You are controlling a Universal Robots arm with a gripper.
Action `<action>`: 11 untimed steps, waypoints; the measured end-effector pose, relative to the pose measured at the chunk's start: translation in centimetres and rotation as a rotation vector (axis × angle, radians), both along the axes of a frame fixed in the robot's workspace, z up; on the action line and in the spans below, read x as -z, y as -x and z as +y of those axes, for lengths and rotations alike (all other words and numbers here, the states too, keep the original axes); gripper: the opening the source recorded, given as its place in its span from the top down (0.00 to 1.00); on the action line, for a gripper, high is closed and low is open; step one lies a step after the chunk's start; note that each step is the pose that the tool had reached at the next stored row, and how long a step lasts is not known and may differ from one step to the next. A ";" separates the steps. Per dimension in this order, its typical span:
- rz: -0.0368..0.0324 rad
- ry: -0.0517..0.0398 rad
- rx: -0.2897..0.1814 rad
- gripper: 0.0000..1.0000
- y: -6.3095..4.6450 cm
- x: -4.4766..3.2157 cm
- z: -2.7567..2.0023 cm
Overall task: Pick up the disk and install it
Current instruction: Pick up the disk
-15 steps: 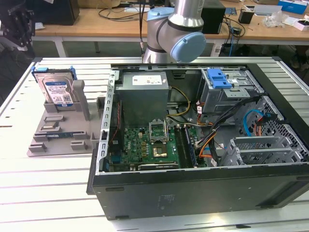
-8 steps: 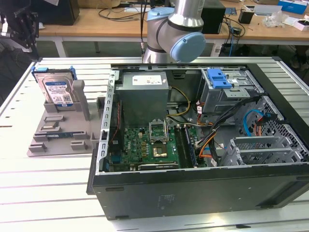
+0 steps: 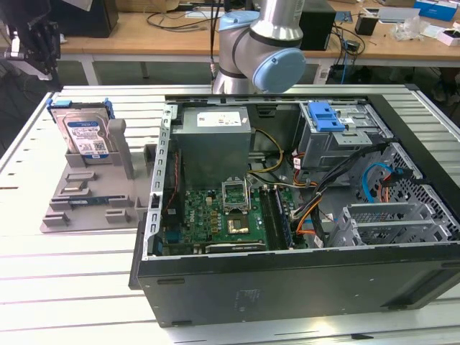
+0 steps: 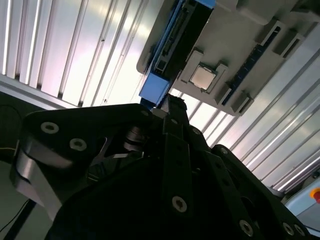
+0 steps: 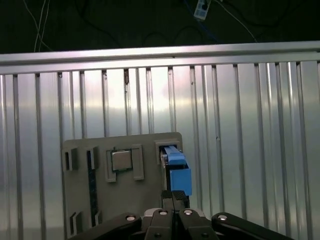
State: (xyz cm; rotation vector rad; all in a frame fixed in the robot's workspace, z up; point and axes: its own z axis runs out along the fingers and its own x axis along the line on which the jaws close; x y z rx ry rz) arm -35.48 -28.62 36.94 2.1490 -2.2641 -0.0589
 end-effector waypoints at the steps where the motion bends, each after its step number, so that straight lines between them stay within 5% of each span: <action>1: 0.0000 0.0000 0.000 0.89 -0.1 0.11 0.11; 9: 0.0001 0.0007 0.000 0.89 -0.1 0.11 0.11; 11: 0.0001 0.0008 0.000 0.77 -0.1 0.11 0.11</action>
